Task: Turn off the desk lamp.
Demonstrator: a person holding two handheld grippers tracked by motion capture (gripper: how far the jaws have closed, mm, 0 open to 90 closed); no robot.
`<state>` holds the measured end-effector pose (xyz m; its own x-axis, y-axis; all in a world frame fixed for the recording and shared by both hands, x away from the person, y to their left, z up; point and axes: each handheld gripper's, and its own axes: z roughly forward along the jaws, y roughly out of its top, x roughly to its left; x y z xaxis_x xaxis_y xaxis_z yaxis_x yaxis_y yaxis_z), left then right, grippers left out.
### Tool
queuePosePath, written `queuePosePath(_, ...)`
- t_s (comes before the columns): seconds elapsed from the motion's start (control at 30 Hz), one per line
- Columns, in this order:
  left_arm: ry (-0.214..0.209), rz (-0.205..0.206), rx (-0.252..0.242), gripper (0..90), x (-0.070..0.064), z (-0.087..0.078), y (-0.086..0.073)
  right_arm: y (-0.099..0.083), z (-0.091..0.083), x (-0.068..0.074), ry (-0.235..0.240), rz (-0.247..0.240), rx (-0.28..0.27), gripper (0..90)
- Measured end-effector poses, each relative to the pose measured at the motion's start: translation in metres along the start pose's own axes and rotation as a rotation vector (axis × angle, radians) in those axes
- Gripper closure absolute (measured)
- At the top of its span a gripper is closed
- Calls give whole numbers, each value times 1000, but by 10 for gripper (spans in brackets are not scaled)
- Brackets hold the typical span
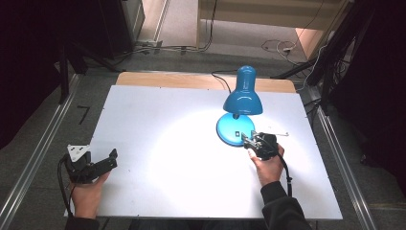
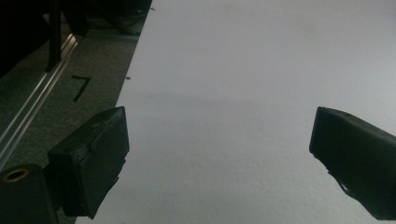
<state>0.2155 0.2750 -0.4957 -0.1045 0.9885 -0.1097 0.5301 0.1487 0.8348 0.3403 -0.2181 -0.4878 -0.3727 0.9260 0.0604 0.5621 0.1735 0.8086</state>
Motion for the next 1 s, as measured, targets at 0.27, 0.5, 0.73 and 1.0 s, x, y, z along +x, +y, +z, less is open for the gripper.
queuePosePath(0.27,-4,0,1,55,1,0,0,-1,7,9,28,-22,-31,876)
queuePosePath(0.5,-4,-2,0,55,1,0,0,0,11,12,28,-25,-26,877)
queuePosePath(0.73,-3,-2,1,55,1,0,0,-1,15,12,24,-19,-22,877)
queuePosePath(1.0,-3,-2,1,55,1,0,0,0,18,12,13,-14,-22,877)
